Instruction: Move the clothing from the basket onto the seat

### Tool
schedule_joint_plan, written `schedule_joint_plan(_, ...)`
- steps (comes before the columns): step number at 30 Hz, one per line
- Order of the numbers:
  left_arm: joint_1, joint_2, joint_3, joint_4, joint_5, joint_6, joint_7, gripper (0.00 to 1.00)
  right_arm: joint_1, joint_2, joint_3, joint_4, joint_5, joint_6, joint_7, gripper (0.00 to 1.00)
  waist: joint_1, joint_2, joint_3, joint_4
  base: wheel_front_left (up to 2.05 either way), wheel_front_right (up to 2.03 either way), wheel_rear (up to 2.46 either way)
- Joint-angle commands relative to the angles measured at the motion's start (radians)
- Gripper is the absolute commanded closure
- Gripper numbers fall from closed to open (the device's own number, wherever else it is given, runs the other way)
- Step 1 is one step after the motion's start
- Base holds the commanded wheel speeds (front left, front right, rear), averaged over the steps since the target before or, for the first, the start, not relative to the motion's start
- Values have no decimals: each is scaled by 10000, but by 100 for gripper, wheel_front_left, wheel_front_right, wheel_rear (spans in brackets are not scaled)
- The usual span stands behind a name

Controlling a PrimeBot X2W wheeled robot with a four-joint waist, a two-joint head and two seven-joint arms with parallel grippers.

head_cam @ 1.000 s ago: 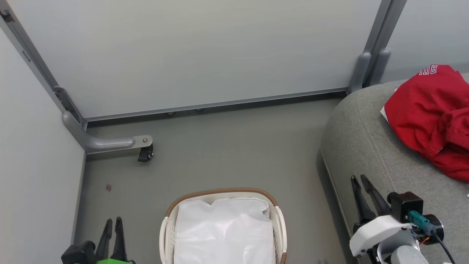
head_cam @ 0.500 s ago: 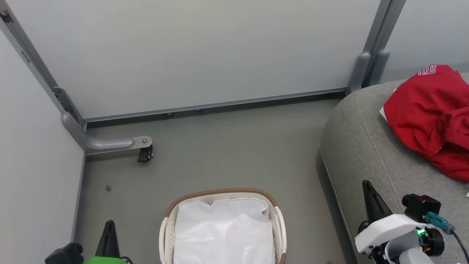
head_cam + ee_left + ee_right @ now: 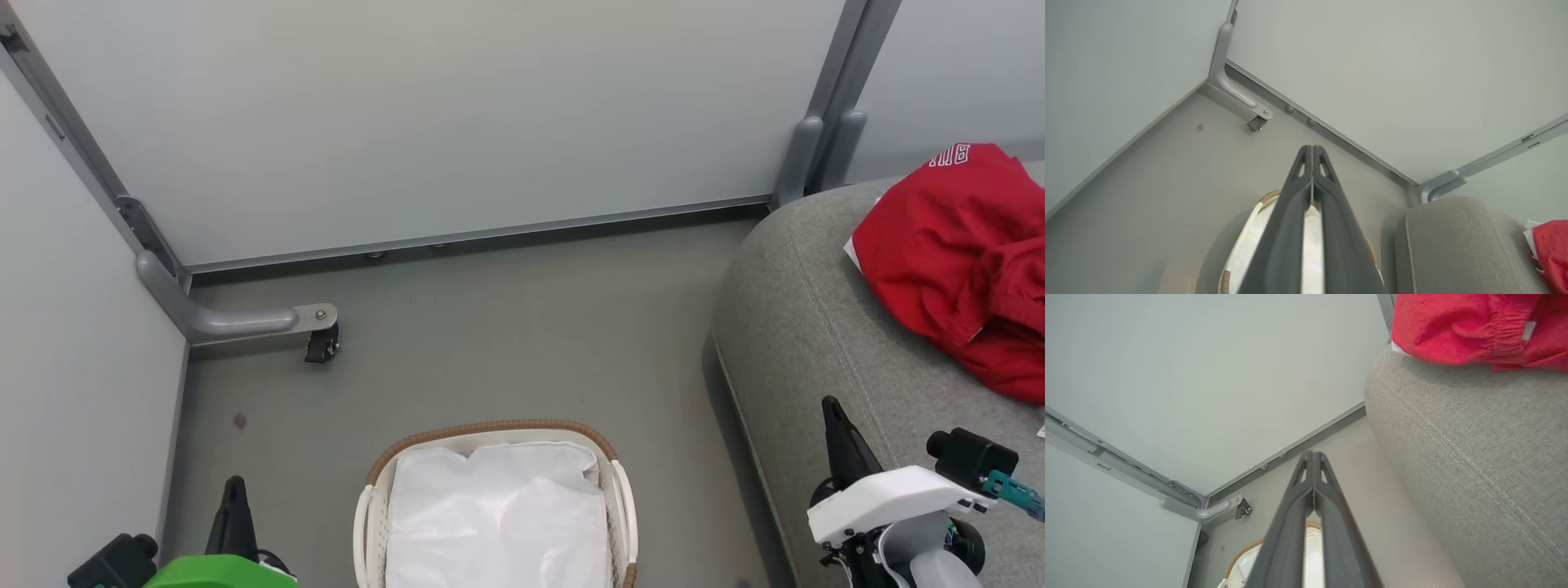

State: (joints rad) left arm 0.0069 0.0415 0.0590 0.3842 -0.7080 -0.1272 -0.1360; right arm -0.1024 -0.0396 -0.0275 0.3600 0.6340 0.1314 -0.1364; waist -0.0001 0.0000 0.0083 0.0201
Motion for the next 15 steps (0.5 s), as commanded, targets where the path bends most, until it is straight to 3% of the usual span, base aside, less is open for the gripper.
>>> schedule_joint_plan(1, -334, 57, 44, -202, -358, -14, 72, 100, -117, -63, -60, -202, 363, -3, 87, 100, 1, 0, 0, -2, 0, 0, 0)
schedule_joint_plan(15, -531, 71, 158, -461, -2162, -21, 576, 100, -114, -78, -231, -411, 2321, -5, 591, 100, 1, 0, -8, -31, 0, 0, 0)
